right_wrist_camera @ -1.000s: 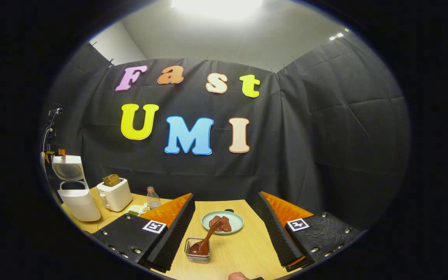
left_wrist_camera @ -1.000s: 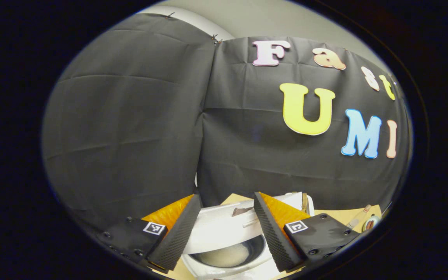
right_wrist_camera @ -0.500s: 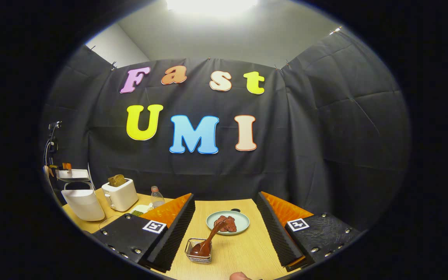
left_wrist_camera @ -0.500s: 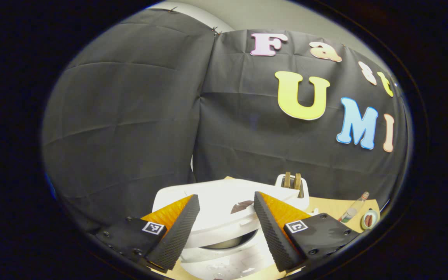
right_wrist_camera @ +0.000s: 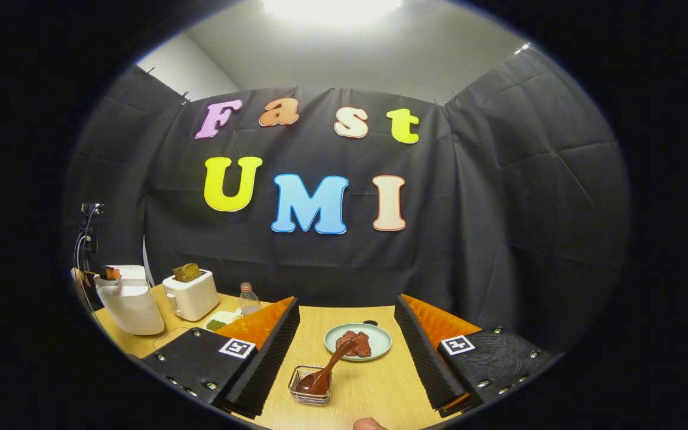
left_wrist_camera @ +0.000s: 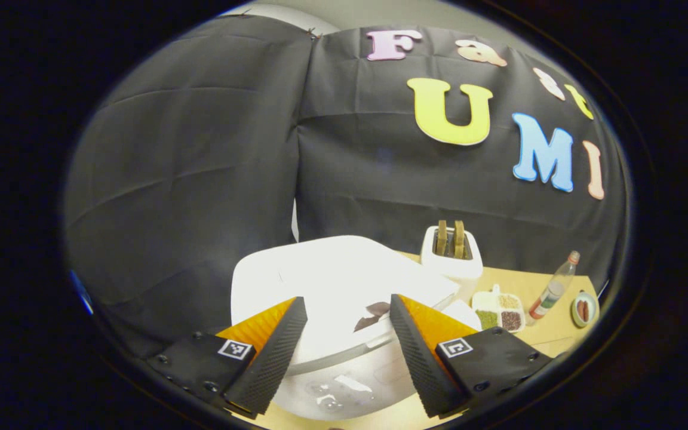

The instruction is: Close the left gripper, press the button to open the rice cooker; take a wooden spoon from the chopstick holder with the right hand, scoop a spoonful of rice and pour it into the rice cooker, then put the wooden spoon back into the chopstick holder.

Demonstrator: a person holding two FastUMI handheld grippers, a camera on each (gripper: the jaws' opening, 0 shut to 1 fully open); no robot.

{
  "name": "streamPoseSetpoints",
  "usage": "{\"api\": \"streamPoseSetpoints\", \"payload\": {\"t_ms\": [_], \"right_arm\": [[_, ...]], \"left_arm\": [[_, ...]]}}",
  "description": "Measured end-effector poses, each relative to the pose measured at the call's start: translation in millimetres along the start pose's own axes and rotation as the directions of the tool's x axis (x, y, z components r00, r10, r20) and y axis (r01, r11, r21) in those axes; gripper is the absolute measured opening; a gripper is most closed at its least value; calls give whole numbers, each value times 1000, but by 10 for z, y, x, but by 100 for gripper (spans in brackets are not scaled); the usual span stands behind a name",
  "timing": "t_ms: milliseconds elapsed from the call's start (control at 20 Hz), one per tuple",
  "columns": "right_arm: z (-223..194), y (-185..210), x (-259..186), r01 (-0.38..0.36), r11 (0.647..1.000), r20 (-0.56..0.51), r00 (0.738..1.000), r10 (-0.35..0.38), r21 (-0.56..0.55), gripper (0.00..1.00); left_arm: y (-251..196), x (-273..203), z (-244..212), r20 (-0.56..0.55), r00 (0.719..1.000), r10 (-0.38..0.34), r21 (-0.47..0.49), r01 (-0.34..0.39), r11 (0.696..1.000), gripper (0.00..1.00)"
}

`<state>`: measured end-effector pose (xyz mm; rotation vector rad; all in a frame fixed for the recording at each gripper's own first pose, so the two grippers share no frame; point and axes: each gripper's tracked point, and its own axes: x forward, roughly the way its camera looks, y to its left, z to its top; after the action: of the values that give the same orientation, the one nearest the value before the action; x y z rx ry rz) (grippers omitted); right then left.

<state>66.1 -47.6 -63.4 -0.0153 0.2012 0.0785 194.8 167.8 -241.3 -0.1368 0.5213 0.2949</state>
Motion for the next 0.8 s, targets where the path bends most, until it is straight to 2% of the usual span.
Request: {"api": "streamPoseSetpoints", "payload": {"t_ms": [250, 350, 500, 700, 750, 800], "right_arm": [[-11, 110, -4, -18, 1000, 1, 1000, 18, 1, 97], [-44, 164, -4, -21, 1000, -2, 1000, 21, -3, 97], [-98, 291, 28, -37, 999, -17, 999, 37, 7, 97], [108, 497, 37, -72, 997, 4, 997, 72, 23, 97], [154, 540, 28, -80, 997, 17, 997, 79, 18, 97], [214, 571, 24, -83, 996, 32, 996, 83, 12, 97]], "left_arm": [[-2, 82, -120, -34, 999, -1, 23, 2, 1000, 96], [2, 126, -125, -45, 999, -10, -10, 9, 1000, 98], [-13, 107, -65, -15, 999, -29, 57, 30, 998, 97], [-23, 96, -29, -19, 999, -47, 61, 48, 997, 97], [-23, 48, 82, 4, 998, -56, 56, 56, 997, 93], [-35, -32, 221, 38, 997, -66, 54, 64, 996, 93]]}}
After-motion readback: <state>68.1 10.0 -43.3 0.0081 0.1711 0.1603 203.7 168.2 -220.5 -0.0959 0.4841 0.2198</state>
